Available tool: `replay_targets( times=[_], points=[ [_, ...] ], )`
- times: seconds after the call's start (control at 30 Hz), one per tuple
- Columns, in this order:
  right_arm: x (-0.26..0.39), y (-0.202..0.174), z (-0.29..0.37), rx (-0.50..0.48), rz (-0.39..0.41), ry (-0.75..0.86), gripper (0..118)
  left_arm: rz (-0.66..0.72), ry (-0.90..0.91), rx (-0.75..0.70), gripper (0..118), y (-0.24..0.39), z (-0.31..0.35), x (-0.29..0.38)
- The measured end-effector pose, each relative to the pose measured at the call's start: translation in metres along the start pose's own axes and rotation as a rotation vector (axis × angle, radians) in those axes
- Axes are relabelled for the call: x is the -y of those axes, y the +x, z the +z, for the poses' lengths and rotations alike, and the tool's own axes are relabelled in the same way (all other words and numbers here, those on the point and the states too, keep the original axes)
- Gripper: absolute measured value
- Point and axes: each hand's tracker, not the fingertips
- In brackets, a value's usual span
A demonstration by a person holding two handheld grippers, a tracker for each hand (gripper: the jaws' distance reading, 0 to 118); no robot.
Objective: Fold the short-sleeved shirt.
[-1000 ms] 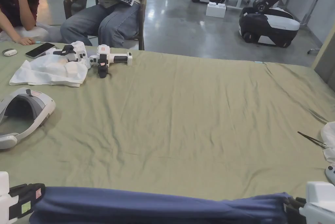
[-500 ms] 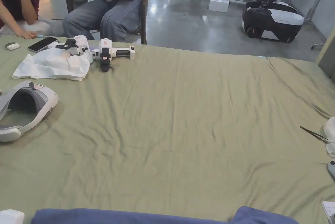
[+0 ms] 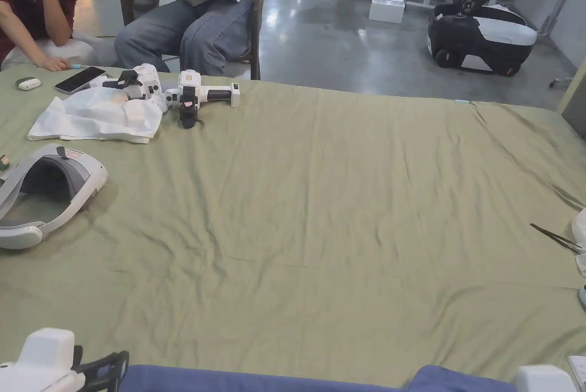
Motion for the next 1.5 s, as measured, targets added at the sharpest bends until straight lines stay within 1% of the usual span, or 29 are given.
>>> replay_targets(
  times=[0.07,0.13,0.17,0.23,0.33,0.4,0.43,0.47,0.5,0.53,0.57,0.67,0.77,0.83,0.9,0.97,1.07,1.1,1.17,1.2,1.23,1.37,1.4,1.5],
  points=[
    [-0.011,-0.007,0.003,0.01,-0.048,0.126,81,-0.004,0.054,0.002,64,0.015,-0.002,-0.012],
    [-0.021,-0.013,0.002,-0.033,-0.126,0.242,81,-0.018,0.113,0.001,64,0.03,-0.003,-0.023],
    [-0.025,-0.017,0.0,-0.046,-0.185,0.304,80,-0.024,0.143,-0.009,64,0.036,-0.006,-0.028],
    [-0.031,-0.026,-0.005,-0.058,-0.24,0.412,78,-0.038,0.205,-0.028,63,0.048,-0.006,-0.038],
    [-0.038,-0.042,-0.007,-0.029,-0.254,0.549,57,-0.042,0.308,-0.073,60,0.062,-0.002,-0.051],
    [-0.042,-0.053,-0.006,-0.02,-0.248,0.611,39,-0.048,0.373,-0.098,50,0.07,0.004,-0.057],
    [-0.043,-0.058,-0.006,-0.019,-0.245,0.612,27,-0.055,0.391,-0.109,43,0.071,0.007,-0.059],
    [-0.045,-0.063,-0.005,-0.017,-0.242,0.627,10,-0.06,0.408,-0.121,29,0.074,0.009,-0.061],
    [-0.046,-0.067,-0.003,-0.012,-0.235,0.635,6,-0.062,0.412,-0.122,18,0.075,0.012,-0.062],
    [-0.047,-0.072,-0.003,-0.008,-0.229,0.636,5,-0.059,0.423,-0.126,8,0.075,0.015,-0.063],
    [-0.049,-0.075,-0.002,-0.015,-0.22,0.636,2,-0.055,0.434,-0.129,0,0.075,0.018,-0.064],
    [-0.051,-0.083,-0.001,-0.036,-0.209,0.608,0,-0.053,0.436,-0.137,0,0.071,0.025,-0.064],
    [-0.05,-0.089,0.0,-0.053,-0.21,0.604,0,-0.04,0.389,-0.138,0,0.055,0.029,-0.061],
    [-0.049,-0.092,0.0,-0.06,-0.195,0.6,0,-0.001,0.31,-0.123,0,0.034,0.031,-0.055],
    [-0.047,-0.094,0.001,-0.077,-0.186,0.607,0,0.077,0.226,-0.079,0,0.003,0.033,-0.044],
    [-0.044,-0.097,0.003,-0.077,-0.18,0.629,0,0.136,0.216,-0.052,0,-0.023,0.039,-0.031],
    [-0.041,-0.1,0.008,-0.078,-0.179,0.67,0,0.15,0.193,-0.067,0,-0.055,0.048,-0.008],
    [-0.04,-0.101,0.009,-0.079,-0.178,0.68,0,0.152,0.175,-0.046,0,-0.063,0.049,-0.002],
    [-0.041,-0.104,0.012,-0.085,-0.167,0.69,0,0.177,0.116,0.043,0,-0.08,0.05,0.012],
    [-0.041,-0.105,0.013,-0.088,-0.159,0.69,0,0.216,0.086,0.093,3,-0.086,0.047,0.017],
    [-0.042,-0.107,0.013,-0.092,-0.15,0.685,0,0.264,0.044,0.13,10,-0.097,0.042,0.022],
    [-0.041,-0.11,0.012,-0.102,-0.139,0.675,0,0.351,-0.086,0.22,66,-0.119,0.022,0.038],
    [-0.041,-0.111,0.012,-0.103,-0.139,0.671,0,0.385,-0.103,0.256,70,-0.126,0.016,0.043],
    [-0.04,-0.111,0.013,-0.105,-0.138,0.663,0,0.505,-0.192,0.358,74,-0.141,-0.004,0.051]
  ],
)
